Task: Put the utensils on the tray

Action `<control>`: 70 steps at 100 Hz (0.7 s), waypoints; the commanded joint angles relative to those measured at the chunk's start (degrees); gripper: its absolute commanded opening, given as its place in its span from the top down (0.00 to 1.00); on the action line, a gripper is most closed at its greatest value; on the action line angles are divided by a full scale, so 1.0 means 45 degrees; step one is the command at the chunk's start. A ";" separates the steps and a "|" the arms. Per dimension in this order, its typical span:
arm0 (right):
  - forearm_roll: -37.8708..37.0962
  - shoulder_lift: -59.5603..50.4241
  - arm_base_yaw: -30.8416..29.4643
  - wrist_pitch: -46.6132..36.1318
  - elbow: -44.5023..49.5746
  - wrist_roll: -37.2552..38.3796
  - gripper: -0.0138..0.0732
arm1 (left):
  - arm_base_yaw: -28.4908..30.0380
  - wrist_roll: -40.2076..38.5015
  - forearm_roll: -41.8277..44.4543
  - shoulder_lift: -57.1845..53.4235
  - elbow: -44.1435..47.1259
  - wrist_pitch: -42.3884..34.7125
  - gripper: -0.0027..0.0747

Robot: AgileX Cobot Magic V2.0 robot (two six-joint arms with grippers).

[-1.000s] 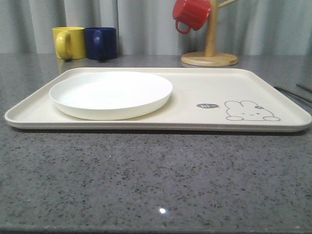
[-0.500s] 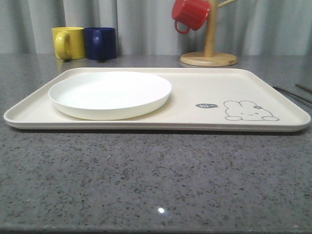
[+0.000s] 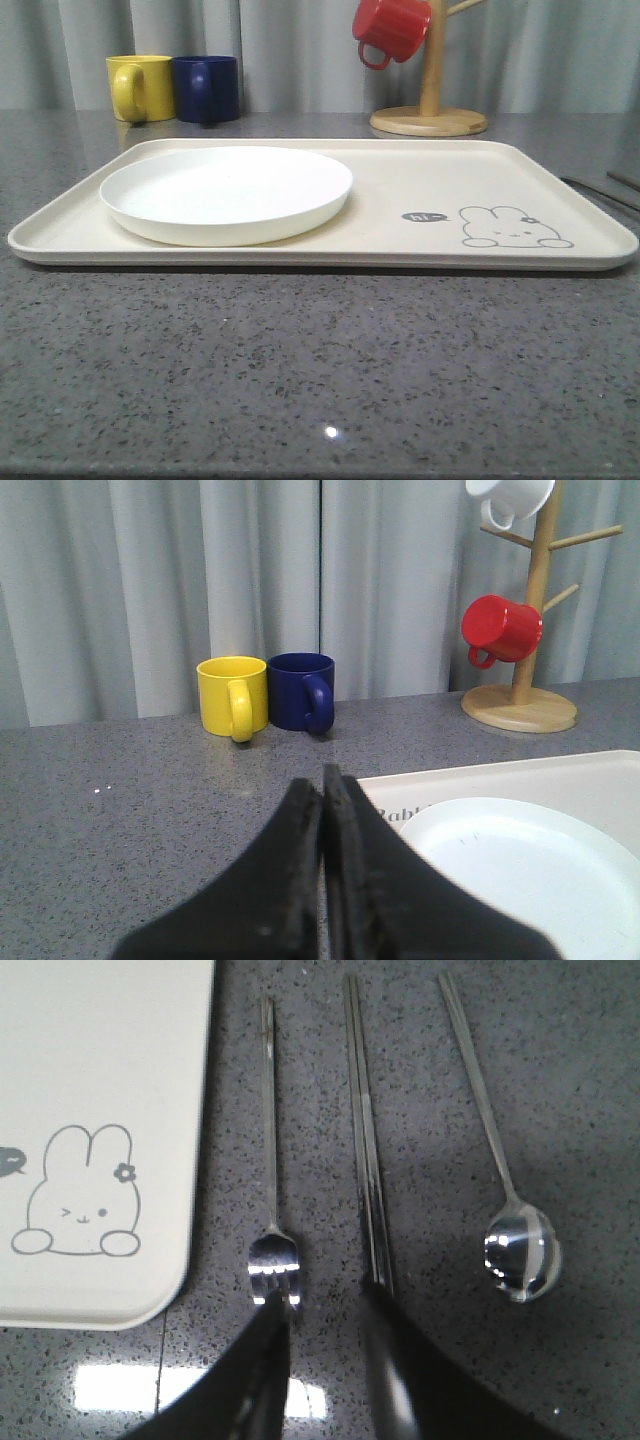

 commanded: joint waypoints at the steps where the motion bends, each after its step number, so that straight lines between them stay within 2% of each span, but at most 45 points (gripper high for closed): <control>1: 0.0140 0.0089 -0.0044 -0.0440 -0.0414 -0.0098 0.43 | -0.0093 -0.0033 -0.0008 0.0075 -0.0343 -0.1087 0.99; 14: 0.0563 0.0602 -0.0044 -0.0354 -0.0674 -0.0362 0.43 | -0.0093 -0.0033 -0.0008 0.0075 -0.0343 -0.1087 0.99; 33: 0.1318 0.2487 0.0000 0.0751 -0.1952 -0.1080 0.43 | -0.0093 -0.0033 -0.0008 0.0075 -0.0343 -0.1087 0.99; 70: 0.1321 0.5949 0.0311 0.1683 -0.4225 -0.1448 0.43 | -0.0093 -0.0033 -0.0008 0.0075 -0.0343 -0.1087 0.99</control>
